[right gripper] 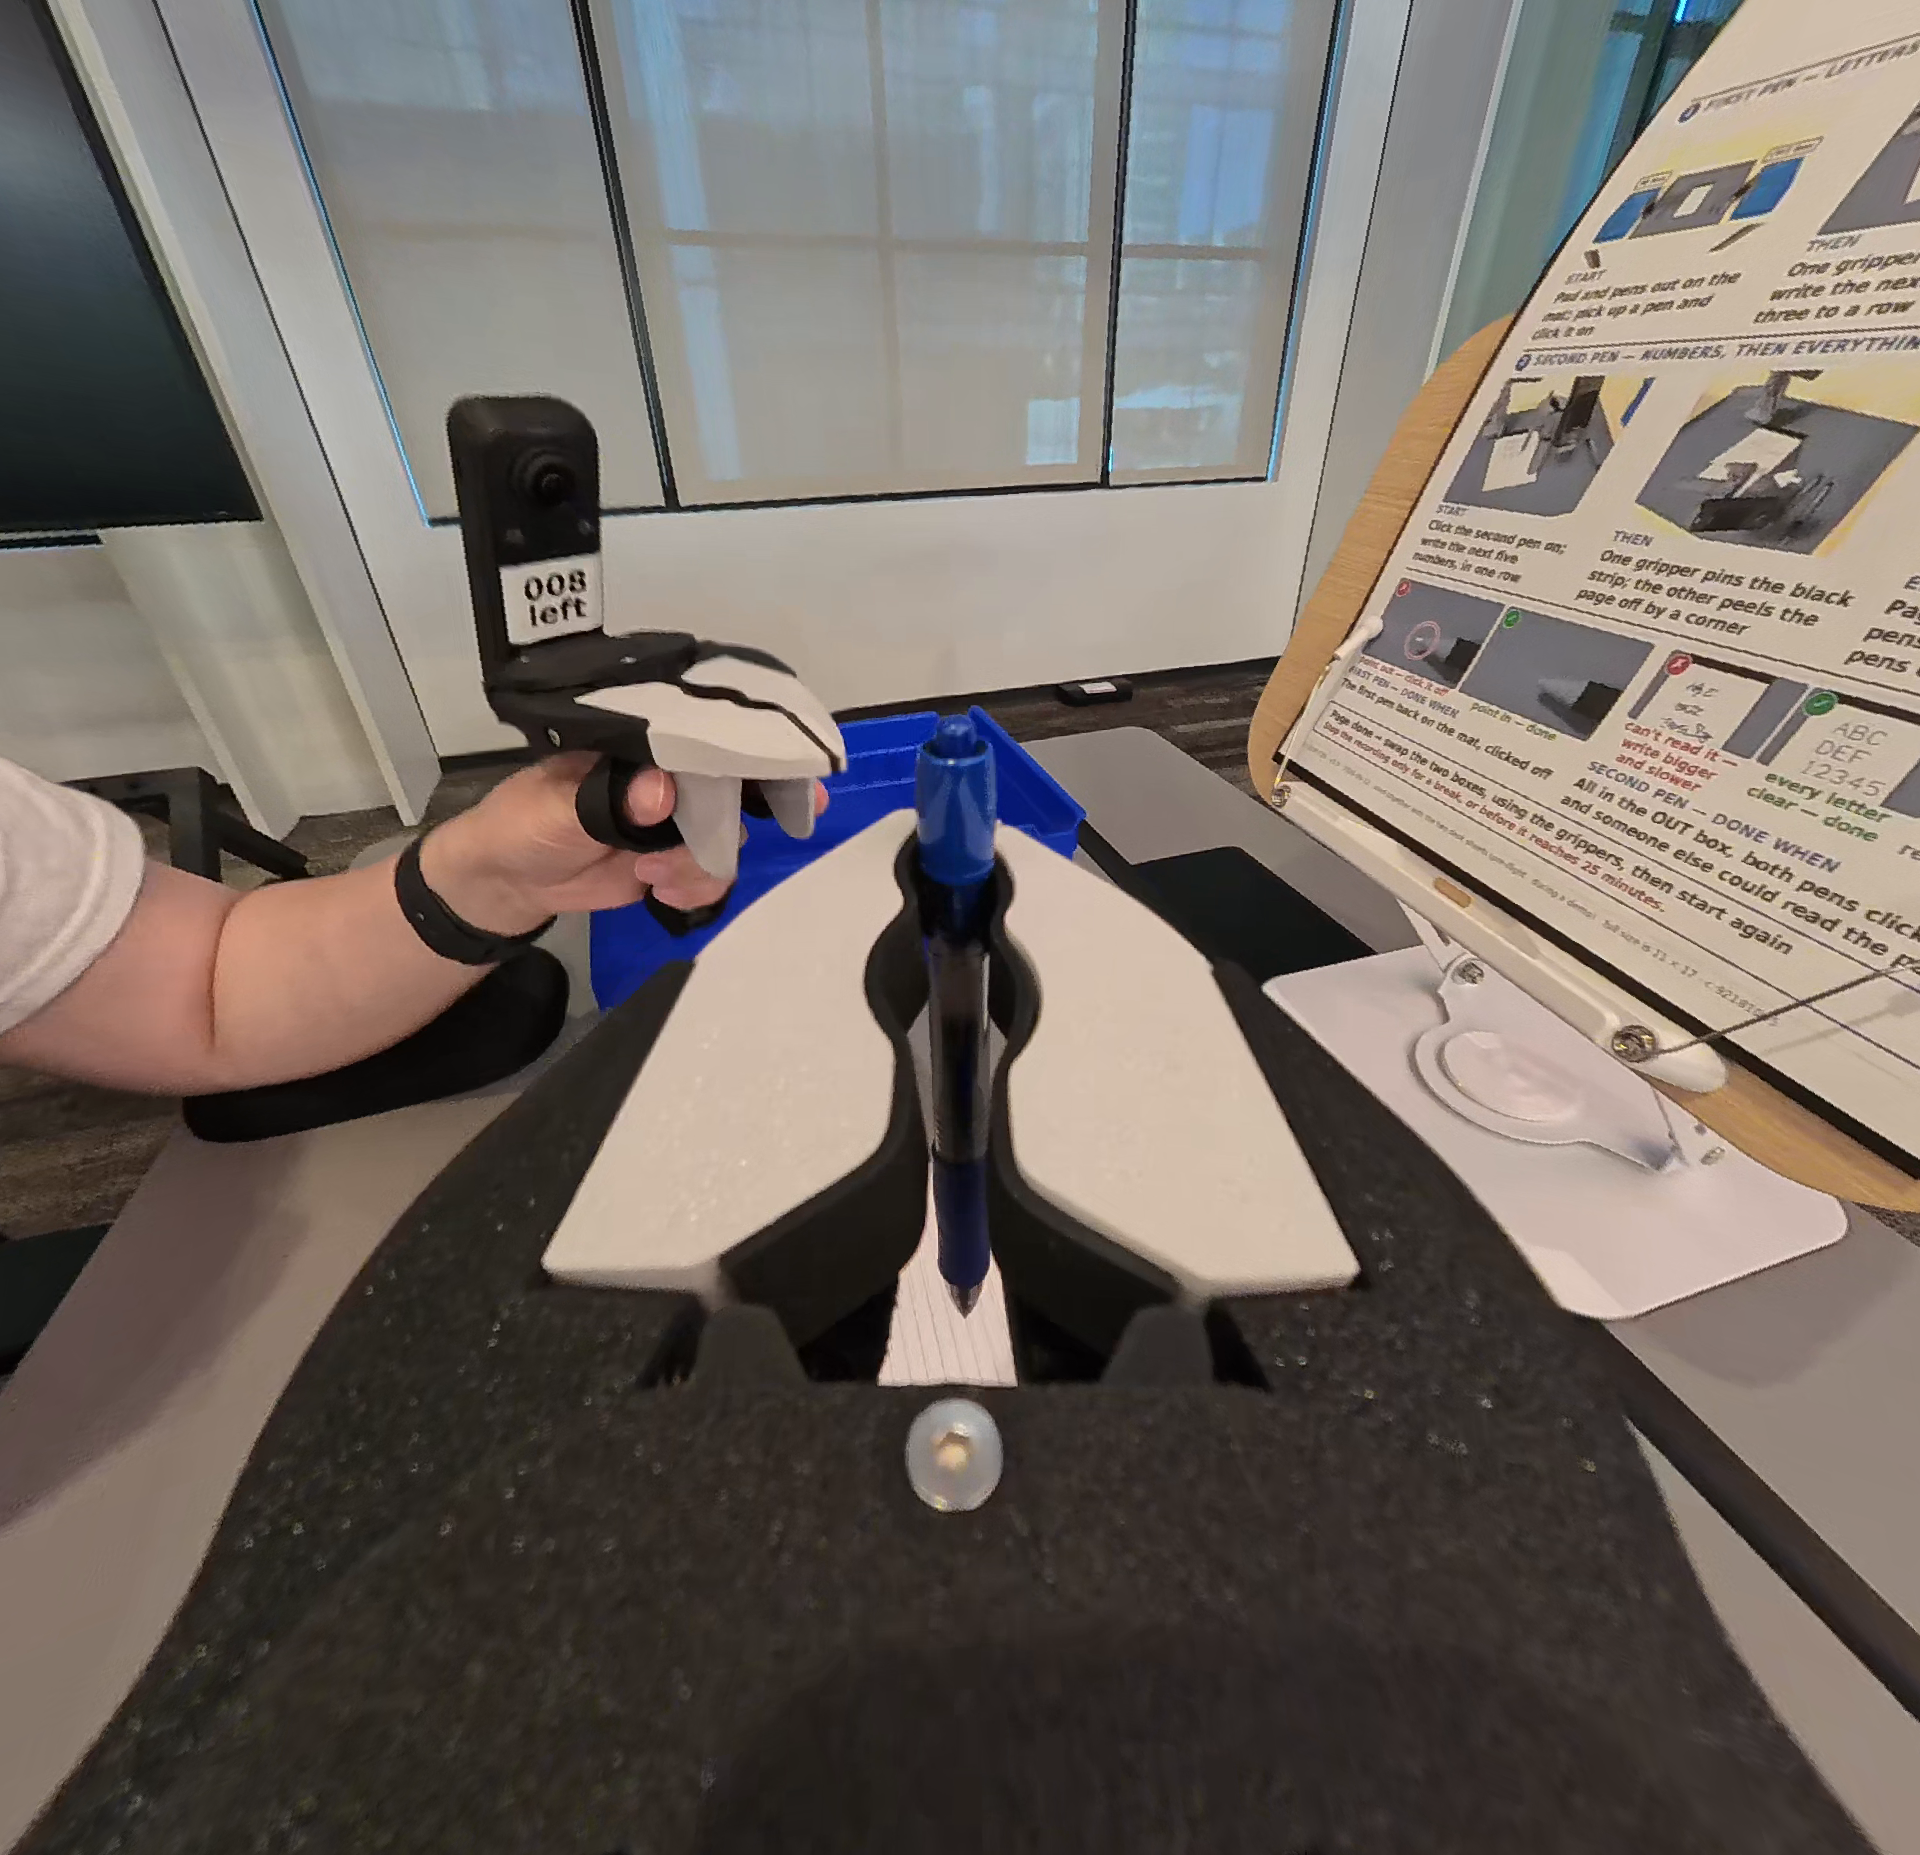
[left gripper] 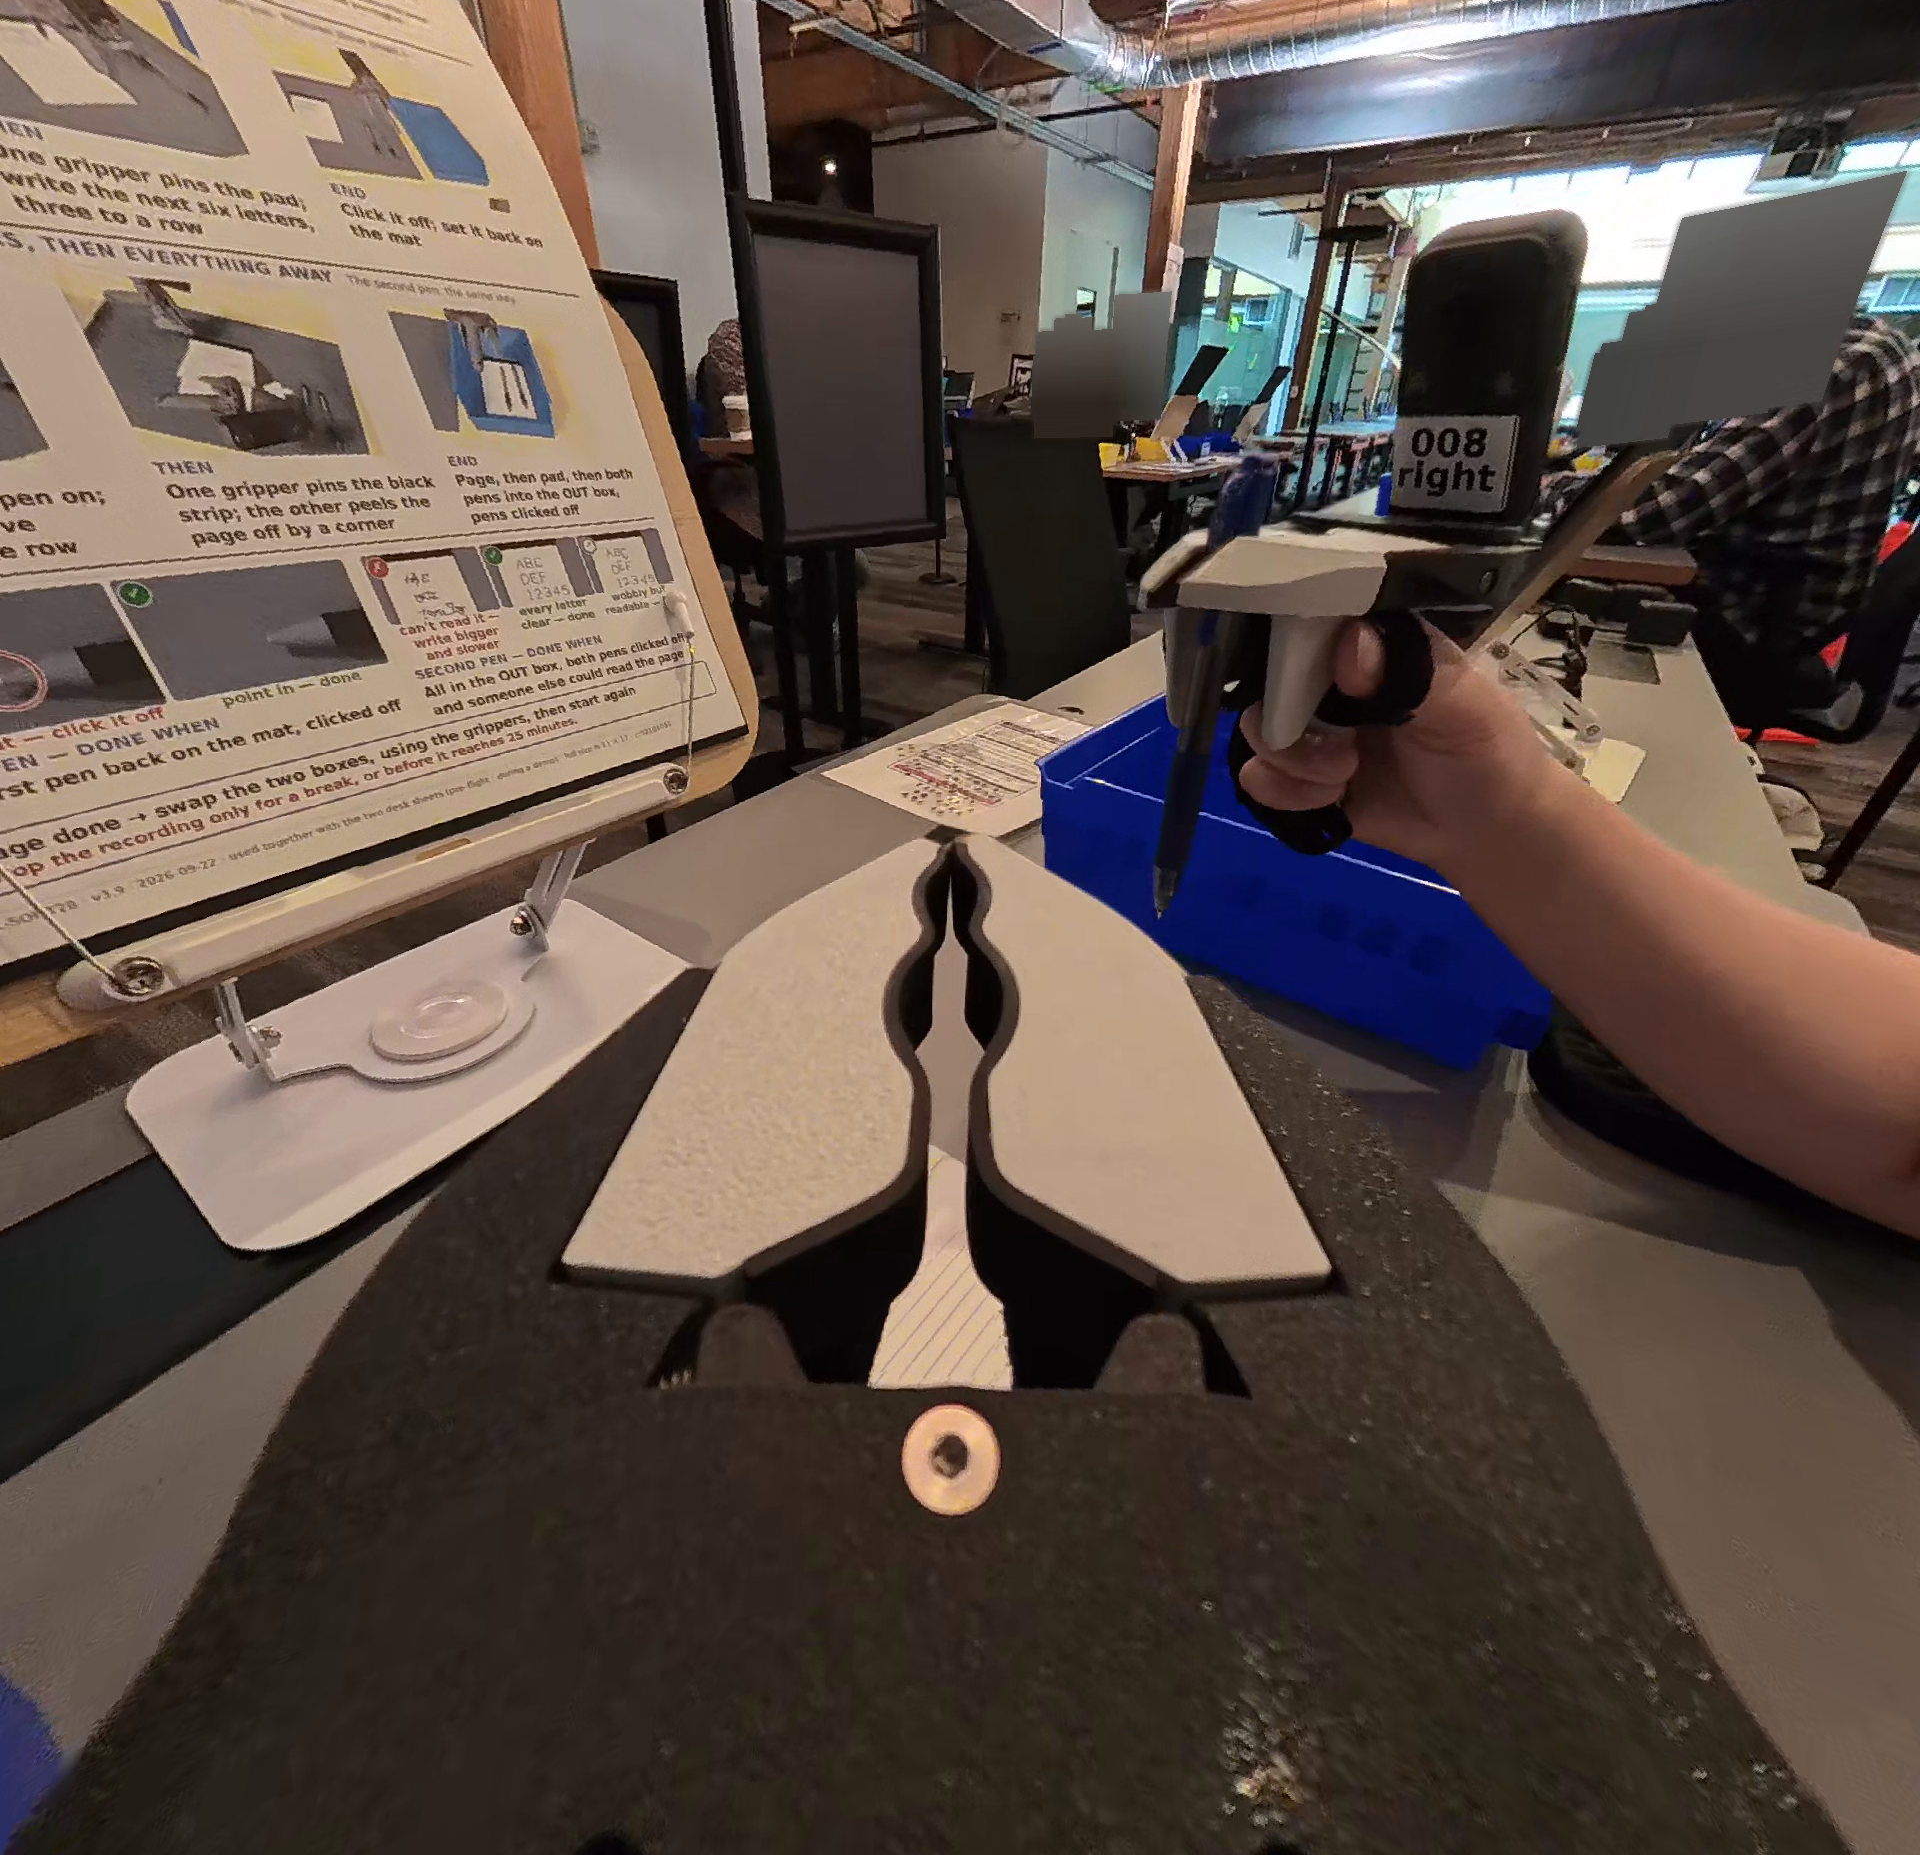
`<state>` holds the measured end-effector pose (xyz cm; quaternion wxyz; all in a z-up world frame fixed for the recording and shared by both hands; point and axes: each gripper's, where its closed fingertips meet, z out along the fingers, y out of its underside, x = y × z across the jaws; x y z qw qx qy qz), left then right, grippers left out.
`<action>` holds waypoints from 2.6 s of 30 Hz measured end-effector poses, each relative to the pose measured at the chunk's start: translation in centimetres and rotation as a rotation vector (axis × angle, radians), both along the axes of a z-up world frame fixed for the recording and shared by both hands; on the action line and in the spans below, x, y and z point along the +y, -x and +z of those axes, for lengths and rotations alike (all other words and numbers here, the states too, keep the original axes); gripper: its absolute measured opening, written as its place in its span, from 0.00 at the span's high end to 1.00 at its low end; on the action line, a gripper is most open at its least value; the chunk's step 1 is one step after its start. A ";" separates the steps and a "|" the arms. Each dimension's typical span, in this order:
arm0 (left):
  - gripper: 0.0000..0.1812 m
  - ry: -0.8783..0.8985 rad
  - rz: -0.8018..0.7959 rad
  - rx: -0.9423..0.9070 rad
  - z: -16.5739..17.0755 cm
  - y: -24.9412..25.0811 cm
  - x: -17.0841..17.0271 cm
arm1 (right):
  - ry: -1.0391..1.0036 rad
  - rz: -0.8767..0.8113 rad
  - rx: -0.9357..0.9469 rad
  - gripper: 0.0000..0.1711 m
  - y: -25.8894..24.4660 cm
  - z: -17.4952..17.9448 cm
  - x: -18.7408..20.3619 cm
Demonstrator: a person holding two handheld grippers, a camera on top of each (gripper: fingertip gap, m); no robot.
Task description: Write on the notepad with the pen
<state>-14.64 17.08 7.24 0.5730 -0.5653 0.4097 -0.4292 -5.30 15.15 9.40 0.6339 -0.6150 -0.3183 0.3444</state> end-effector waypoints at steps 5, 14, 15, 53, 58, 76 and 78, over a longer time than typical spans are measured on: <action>1.00 -0.007 0.034 0.022 0.8 1.6 0.6 | 0.004 -0.036 -0.029 0.96 -0.6 0.0 -0.1; 1.00 0.088 0.030 0.059 0.3 3.1 1.9 | 0.013 0.002 -0.035 0.96 0.4 0.2 -0.7; 1.00 0.088 0.023 0.082 0.1 3.0 1.8 | 0.016 0.017 -0.021 0.96 0.6 0.3 -0.8; 1.00 -0.006 -0.037 0.167 -0.9 0.4 -0.9 | -0.002 0.066 -0.019 0.96 2.3 -0.9 -0.6; 1.00 -0.004 -0.044 0.179 -1.2 0.1 -1.0 | 0.000 0.064 -0.031 0.96 2.4 -1.1 -0.5; 1.00 -0.005 -0.057 0.191 -1.3 -0.2 -1.4 | 0.134 0.200 0.403 0.97 -2.2 5.7 -3.1; 1.00 -0.003 -0.059 0.195 -1.5 -0.3 -1.4 | 0.135 0.203 0.427 0.96 -2.7 5.9 -3.1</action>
